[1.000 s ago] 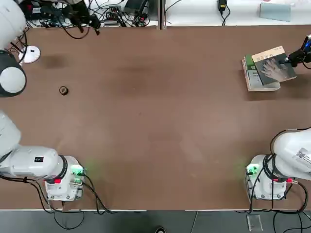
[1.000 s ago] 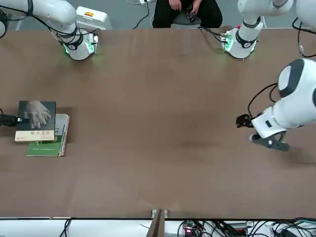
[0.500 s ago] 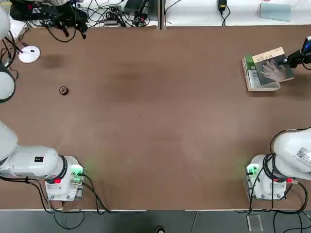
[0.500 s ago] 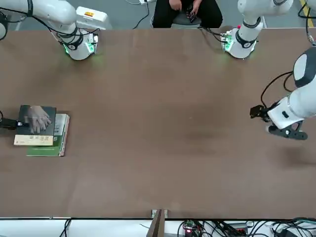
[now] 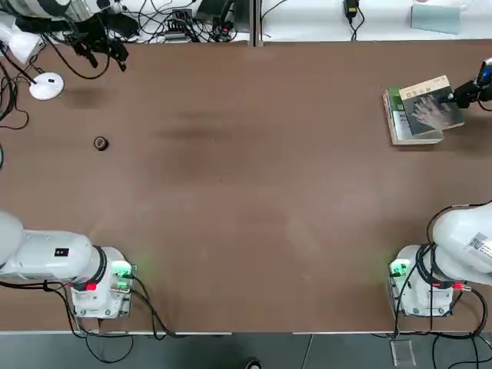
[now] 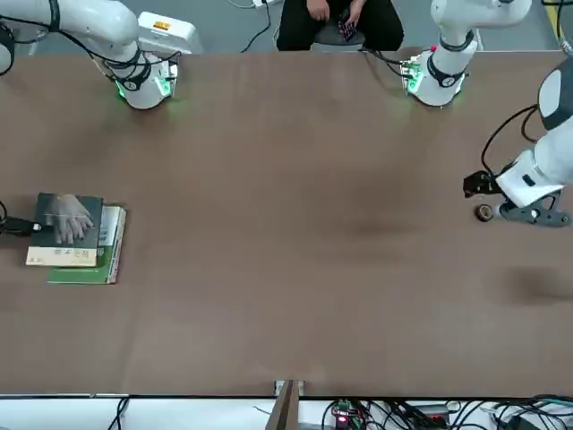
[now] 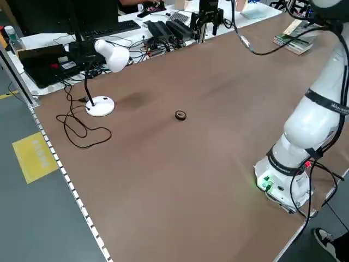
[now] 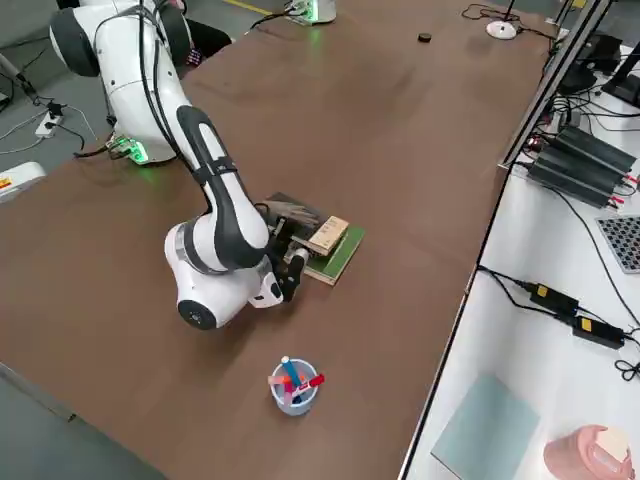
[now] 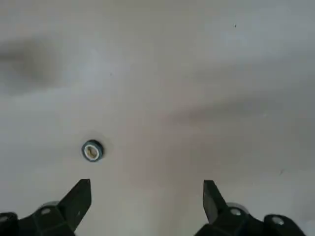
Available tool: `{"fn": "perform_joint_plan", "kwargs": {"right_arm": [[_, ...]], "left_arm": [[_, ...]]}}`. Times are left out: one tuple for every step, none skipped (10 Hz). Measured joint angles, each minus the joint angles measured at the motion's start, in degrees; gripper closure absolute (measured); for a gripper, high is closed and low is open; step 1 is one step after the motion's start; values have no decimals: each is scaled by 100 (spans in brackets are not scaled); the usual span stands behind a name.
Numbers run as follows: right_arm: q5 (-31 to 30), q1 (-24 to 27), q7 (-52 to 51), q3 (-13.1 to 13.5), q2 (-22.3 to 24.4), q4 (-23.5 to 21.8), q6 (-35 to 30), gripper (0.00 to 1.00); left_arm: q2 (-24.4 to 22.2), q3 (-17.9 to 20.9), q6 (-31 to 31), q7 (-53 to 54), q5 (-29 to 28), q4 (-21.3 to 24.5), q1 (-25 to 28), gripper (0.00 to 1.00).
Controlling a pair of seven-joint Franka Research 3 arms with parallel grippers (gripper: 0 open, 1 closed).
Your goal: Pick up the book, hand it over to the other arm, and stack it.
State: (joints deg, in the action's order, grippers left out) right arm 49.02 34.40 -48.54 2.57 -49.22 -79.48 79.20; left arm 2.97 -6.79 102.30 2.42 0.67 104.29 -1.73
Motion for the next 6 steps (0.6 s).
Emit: {"fn": "perform_joint_plan", "kwargs": {"right_arm": [[0,0,0,-1,-30,35,36,84],[0,0,0,-4,-58,58,74,84],[0,0,0,-8,-80,71,116,84],[0,0,-1,-14,-97,79,134,84],[0,0,-6,-21,-106,82,146,84],[0,0,-9,-29,-109,82,153,84]], "left_arm": [[-177,12,14,0,0,178,-1,0],[-351,36,17,-1,1,327,-1,0],[-498,72,-7,-1,1,428,-1,0],[-617,126,-79,-2,1,488,-2,0],[-718,195,-187,-2,1,515,-1,0],[-804,260,-315,-2,1,515,-1,0]]}}
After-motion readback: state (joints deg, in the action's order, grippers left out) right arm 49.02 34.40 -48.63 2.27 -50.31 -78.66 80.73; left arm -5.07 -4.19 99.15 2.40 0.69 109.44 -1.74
